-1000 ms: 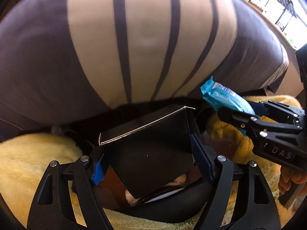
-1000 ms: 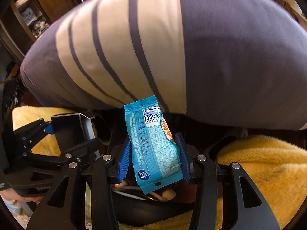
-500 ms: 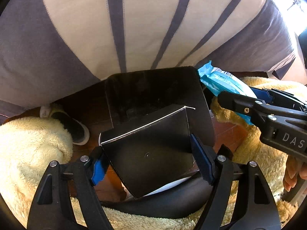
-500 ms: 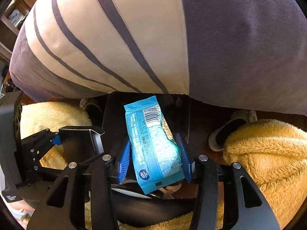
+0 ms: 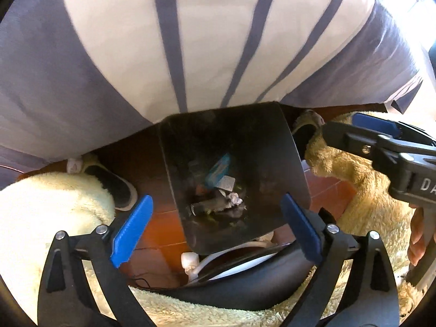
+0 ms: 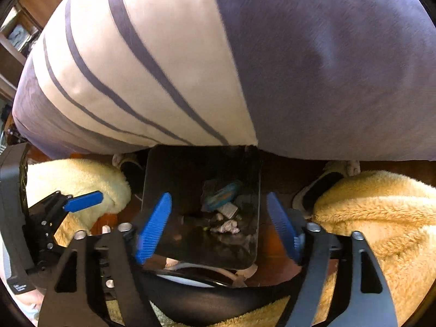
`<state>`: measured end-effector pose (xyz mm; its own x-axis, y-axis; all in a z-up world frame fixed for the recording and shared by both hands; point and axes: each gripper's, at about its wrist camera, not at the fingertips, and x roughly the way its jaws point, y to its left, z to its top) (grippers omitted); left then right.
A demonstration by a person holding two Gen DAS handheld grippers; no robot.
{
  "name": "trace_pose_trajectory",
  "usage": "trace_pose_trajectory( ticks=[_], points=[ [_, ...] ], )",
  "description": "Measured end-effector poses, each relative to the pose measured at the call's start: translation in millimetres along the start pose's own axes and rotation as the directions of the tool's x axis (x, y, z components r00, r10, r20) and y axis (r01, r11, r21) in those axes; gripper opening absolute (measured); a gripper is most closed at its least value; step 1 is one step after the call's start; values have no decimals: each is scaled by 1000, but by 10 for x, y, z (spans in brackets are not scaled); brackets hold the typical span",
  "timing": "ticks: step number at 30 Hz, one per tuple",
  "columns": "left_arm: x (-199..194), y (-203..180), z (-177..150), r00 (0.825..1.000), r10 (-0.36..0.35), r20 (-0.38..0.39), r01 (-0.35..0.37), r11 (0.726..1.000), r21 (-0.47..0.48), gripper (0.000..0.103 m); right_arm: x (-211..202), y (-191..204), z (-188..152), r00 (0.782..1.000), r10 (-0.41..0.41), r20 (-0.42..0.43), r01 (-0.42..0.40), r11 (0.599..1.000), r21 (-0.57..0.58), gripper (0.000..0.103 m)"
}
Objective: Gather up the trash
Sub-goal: 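Move both tools back over the bed toward the remaining items, then grasp the black thread spool with the right tool while the left tool grasps the white tissue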
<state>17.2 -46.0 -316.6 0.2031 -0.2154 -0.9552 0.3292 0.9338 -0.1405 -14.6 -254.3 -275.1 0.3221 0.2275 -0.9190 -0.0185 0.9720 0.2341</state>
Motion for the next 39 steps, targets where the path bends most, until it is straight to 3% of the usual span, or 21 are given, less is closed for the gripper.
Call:
trace_pose_trajectory(
  ticks=[3,8,16,23,34,36,39],
  points=[
    [-179,22,28,999,16,44,-17,1000,3,94,-136,-10,20,999,-8,36,8,1000,3,91],
    [-658,92,145,984,54,171,-55,998,5,94,-527,-12,134,990,-14,142,14,1000,2,97],
    [-1406,284,523,925,129,356,-127,992,-30,94,-1178,-62,543,945,-45,324,51,999,-10,99],
    [-1593,451,975,903,183,390,-185,982,-31,94,-1344,5,1084,920,-55,387,80,996,-48,99],
    [-1518,773,1643,901,218,375,-210,976,-63,94,-1003,262,1856,939,2,345,35,995,-99,98],
    [-1485,848,1751,902,221,370,-210,975,-71,94,-908,288,1976,943,7,334,27,995,-96,95],
    [-1449,936,1885,902,222,369,-205,975,-85,94,-783,363,2162,945,14,326,22,994,-106,80]
  ],
)
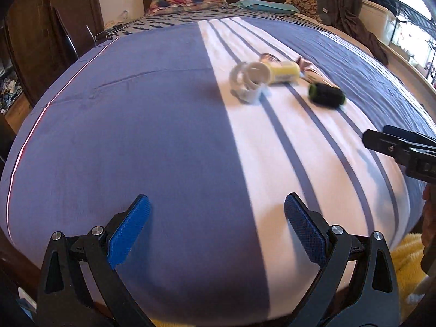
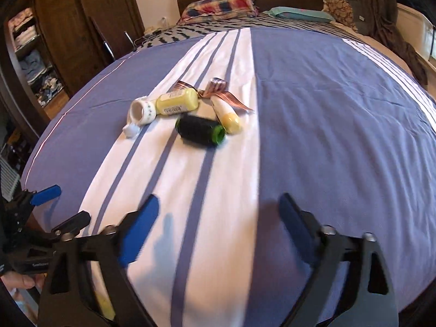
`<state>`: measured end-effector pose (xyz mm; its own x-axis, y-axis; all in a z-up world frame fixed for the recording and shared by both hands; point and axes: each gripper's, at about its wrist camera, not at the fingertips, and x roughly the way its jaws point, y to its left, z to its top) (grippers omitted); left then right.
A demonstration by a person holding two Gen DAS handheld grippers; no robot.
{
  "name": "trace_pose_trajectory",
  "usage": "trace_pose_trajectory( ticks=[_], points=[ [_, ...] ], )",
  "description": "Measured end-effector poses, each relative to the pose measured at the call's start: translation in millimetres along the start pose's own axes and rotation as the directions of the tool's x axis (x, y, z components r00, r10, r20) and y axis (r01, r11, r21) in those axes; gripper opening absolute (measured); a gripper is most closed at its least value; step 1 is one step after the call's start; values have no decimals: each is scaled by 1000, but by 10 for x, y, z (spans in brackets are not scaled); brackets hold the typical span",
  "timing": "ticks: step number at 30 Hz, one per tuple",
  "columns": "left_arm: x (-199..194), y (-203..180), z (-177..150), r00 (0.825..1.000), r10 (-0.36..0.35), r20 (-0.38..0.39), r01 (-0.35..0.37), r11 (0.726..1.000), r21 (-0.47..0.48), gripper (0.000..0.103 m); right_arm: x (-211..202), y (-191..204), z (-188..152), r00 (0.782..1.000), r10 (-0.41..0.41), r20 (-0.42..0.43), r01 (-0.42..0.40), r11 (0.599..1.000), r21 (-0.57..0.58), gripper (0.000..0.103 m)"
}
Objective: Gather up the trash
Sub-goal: 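Grasp the black thread spool with the right tool while the left tool grasps the white tissue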
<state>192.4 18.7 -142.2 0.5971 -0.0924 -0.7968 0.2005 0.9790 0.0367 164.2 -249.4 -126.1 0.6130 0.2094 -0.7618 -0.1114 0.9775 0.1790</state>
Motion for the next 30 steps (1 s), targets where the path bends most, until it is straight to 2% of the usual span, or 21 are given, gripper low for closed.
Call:
trace_pose_trajectory(
  ticks=[4,11,15,17,18,19,25,30],
  points=[
    [105,30,142,1000,1,2,-1,1000,6,94,211,56,201,1000,6,-3,-6,1000,0,69],
    [255,23,300,1000,-14,5,14,1000,23,94,448,213,390,1000,14,-18,-14,1000,10,67],
    [340,7,385,1000,-22,7,22,999,26,94,570,340,453,999,-32,-23,32,999,-14,67],
    [364,1,410,1000,-24,9,24,999,29,94,612,356,486,999,-50,-23,49,999,-18,62],
    [392,-9,444,1000,-29,11,28,999,31,94,626,353,503,998,-55,-22,55,998,-17,56],
    [412,-16,470,999,-31,12,31,999,32,94,637,347,519,998,-60,-22,60,998,-18,56],
    [552,-89,679,998,-61,27,60,997,38,93,593,260,534,1000,-22,-5,22,1000,-22,55],
    [684,-142,861,996,-86,36,85,996,40,65,446,154,404,1000,-24,11,24,999,-47,55]
  ],
)
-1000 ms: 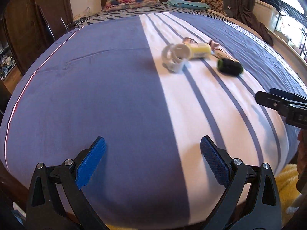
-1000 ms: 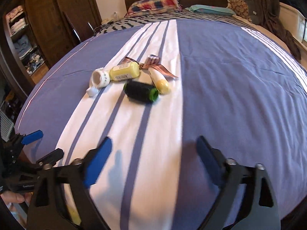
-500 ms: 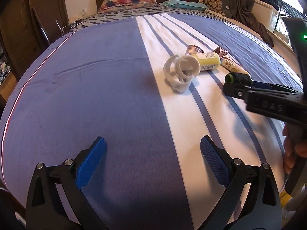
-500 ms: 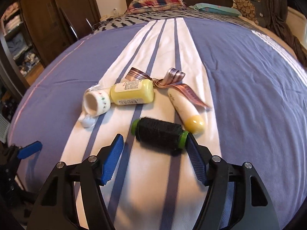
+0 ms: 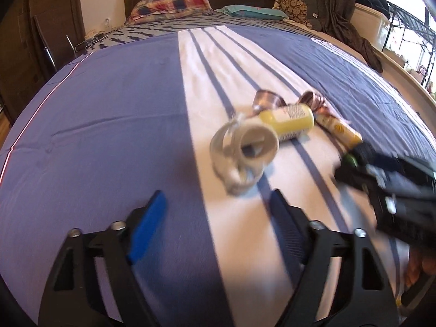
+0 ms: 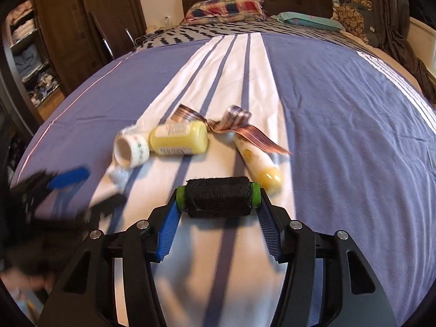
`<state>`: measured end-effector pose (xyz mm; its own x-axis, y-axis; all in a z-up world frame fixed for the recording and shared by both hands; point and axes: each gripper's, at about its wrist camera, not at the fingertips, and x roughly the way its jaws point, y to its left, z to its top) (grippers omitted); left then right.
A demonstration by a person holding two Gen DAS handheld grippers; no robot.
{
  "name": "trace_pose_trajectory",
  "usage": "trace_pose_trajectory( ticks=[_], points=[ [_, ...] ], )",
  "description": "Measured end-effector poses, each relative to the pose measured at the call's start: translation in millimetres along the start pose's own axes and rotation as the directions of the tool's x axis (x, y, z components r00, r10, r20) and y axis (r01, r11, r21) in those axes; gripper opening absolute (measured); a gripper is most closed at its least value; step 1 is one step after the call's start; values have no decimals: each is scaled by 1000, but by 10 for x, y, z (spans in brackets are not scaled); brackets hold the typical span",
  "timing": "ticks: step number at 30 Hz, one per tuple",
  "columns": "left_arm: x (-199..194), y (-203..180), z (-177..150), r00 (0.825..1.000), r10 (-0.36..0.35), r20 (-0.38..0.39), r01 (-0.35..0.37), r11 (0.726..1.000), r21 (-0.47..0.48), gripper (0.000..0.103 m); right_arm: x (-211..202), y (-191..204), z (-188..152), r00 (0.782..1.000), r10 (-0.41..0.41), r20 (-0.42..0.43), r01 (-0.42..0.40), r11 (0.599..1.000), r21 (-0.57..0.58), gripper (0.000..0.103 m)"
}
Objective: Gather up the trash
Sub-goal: 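Grasp the black thread spool with the right tool while the left tool grasps the white tissue, then carry the spool and tissue to the black bin and open both tools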
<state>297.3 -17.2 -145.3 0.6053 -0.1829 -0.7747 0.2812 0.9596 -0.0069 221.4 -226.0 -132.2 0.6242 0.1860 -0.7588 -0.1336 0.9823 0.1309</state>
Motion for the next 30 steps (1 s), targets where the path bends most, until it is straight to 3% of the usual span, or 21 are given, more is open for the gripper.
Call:
trace_pose_trajectory(
  ticks=[4,6,8,17,30],
  points=[
    [38,-31,85,1000,-28,6,28,1000,12,41,-104,-64,-124,1000,3,8,-3,1000,-6,55],
    [52,-59,103,999,-35,3,35,999,27,24,-163,-86,-146,1000,2,15,-2,1000,-4,55],
    [41,-72,101,1000,-29,5,29,999,33,19,-215,-98,-169,1000,-1,23,1,1000,-2,55],
    [-254,-178,-186,999,-34,-6,35,999,35,17,-498,-126,-375,999,15,41,-16,1000,8,55],
    [-1021,-496,-948,995,-98,4,97,995,15,16,-1038,-50,-822,998,35,60,-35,999,1,55]
  ],
)
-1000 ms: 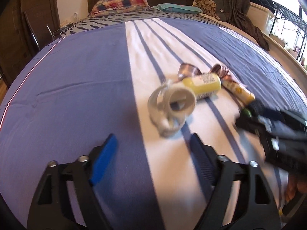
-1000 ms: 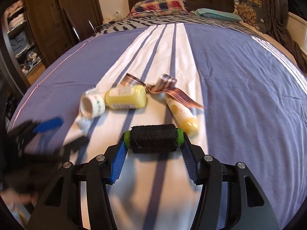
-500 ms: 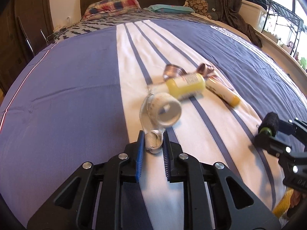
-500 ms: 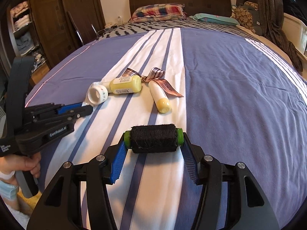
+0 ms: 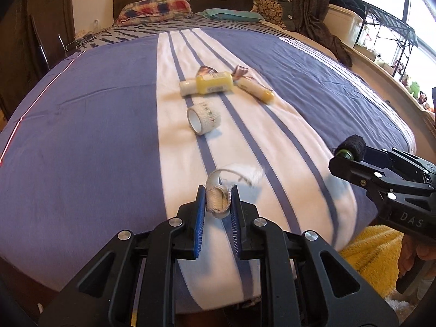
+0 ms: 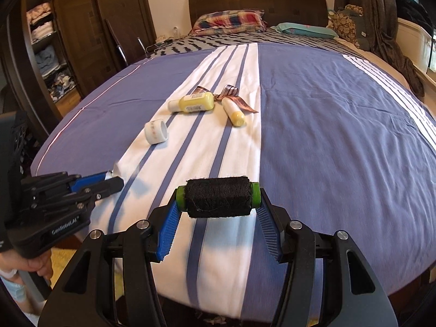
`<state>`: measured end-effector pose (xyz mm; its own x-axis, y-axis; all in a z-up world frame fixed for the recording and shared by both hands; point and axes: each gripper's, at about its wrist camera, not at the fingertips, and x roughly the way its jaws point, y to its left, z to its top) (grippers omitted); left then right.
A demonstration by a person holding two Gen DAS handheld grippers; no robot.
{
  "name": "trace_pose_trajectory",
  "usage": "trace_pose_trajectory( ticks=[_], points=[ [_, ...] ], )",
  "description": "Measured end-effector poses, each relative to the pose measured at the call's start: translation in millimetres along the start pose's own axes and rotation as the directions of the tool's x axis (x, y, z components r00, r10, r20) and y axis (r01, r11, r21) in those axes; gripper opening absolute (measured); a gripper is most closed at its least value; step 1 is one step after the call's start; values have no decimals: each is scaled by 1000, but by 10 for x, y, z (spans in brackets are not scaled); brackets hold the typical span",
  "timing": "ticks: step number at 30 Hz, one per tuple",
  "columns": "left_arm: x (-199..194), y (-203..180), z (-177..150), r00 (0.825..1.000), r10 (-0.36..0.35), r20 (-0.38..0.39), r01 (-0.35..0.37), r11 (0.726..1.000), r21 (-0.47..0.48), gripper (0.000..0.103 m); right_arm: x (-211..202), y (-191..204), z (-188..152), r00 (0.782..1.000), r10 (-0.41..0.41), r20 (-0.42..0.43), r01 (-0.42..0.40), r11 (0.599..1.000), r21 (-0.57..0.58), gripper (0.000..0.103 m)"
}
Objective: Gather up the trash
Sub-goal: 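Carry the spool and tissue to the black bin and open both tools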
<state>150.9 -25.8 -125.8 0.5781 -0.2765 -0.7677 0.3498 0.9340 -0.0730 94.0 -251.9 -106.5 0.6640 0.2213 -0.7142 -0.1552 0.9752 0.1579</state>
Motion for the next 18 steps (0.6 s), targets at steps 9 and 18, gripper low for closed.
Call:
trace_pose_trajectory(
  ticks=[9,18],
  points=[
    [-187,-169,-482,999,-29,-17,29,999,-31,16,-269,18,-427,1000,6,-14,-6,1000,0,55],
    [-367,-358,-1001,999,-35,-31,34,999,-28,16,-381,83,-945,997,18,-71,-19,1000,-4,55]
  ],
)
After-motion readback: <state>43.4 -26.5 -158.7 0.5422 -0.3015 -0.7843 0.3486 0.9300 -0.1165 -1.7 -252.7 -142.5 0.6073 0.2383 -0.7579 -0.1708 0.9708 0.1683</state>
